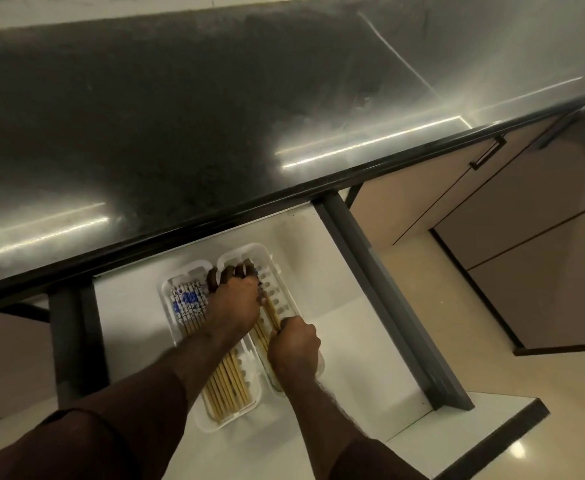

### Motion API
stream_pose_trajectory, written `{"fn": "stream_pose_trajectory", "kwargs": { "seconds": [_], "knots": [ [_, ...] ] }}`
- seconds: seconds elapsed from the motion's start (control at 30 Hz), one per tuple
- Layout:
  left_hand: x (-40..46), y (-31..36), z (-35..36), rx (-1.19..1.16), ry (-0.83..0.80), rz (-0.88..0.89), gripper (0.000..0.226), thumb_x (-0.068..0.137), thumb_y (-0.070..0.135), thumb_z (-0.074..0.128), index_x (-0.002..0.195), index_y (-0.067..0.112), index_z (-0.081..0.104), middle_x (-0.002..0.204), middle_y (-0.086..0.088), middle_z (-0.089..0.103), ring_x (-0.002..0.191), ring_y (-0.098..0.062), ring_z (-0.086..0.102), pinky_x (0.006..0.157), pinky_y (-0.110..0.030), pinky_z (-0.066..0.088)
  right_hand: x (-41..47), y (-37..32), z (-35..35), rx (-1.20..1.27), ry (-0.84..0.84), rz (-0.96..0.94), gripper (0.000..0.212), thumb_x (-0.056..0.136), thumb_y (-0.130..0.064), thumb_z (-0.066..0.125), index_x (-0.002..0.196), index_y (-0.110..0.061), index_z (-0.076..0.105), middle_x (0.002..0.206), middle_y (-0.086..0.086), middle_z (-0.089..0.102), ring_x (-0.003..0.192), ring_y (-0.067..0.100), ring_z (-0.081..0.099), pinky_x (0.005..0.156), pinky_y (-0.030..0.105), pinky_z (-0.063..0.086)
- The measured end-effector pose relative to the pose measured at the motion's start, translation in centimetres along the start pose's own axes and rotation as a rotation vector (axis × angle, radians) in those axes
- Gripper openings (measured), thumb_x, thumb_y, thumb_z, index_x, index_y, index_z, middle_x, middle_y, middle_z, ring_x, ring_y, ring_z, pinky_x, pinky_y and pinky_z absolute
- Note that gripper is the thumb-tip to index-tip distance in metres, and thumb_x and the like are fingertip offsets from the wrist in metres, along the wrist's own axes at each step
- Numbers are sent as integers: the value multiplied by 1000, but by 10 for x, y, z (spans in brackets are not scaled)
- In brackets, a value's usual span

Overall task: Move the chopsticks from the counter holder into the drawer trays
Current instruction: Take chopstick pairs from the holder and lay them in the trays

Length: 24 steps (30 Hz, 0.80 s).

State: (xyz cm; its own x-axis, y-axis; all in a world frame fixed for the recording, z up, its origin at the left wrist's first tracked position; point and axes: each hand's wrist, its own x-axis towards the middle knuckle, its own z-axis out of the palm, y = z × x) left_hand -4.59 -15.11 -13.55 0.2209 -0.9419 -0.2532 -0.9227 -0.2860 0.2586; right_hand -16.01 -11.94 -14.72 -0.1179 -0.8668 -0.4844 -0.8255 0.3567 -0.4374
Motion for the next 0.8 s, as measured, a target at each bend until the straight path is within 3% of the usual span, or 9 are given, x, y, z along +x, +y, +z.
{"fn": "stream_pose_trajectory", "kwargs": {
  "seconds": [0.07,0.2,0.3,0.5,0.6,0.73,0.8],
  "knots": [
    [0,1,1,115,-27,28,61,89,35,62,142,14,39,139,-8,51,136,-27,37,116,-47,13,1,-2,4,-4,5,17,21,92,-23,58,109,-14,68,106,7,69,94,25,67,86,39,57],
    [-1,5,2,134,-96,32,48,88,30,65,131,15,51,133,-7,55,131,-25,44,114,-45,21,2,-2,10,-56,13,-2,22,92,-25,63,111,-15,66,105,4,70,91,21,67,84,37,57],
    [-2,6,-1,56,-148,-10,29,90,25,63,117,15,59,118,-8,63,117,-24,55,101,-41,39,3,0,16,-144,33,-59,25,90,-25,65,113,-15,66,106,3,70,91,19,67,85,34,56],
    [2,7,-4,49,-206,-3,15,92,18,58,107,17,64,104,-2,69,113,-19,58,103,-40,35,2,1,21,-187,52,-177,29,86,-28,71,113,-19,65,107,0,68,92,17,66,82,35,56],
    [4,7,-3,43,-206,11,16,92,19,59,107,17,63,107,-2,69,117,-20,55,110,-43,27,3,2,19,-227,57,-244,33,85,-29,72,115,-20,61,108,1,69,90,18,67,81,37,57],
    [5,5,0,83,-168,46,15,91,20,58,105,21,62,106,-1,69,119,-20,53,119,-49,-1,3,7,16,-270,68,-331,43,84,-32,72,122,-21,57,108,1,69,88,20,69,80,39,57],
    [7,5,1,76,-167,56,22,91,16,56,113,21,60,111,-3,68,118,-20,55,119,-49,3,3,10,14,-302,67,-365,44,85,-31,72,124,-20,56,107,2,69,87,21,69,78,38,57]
  ]
}}
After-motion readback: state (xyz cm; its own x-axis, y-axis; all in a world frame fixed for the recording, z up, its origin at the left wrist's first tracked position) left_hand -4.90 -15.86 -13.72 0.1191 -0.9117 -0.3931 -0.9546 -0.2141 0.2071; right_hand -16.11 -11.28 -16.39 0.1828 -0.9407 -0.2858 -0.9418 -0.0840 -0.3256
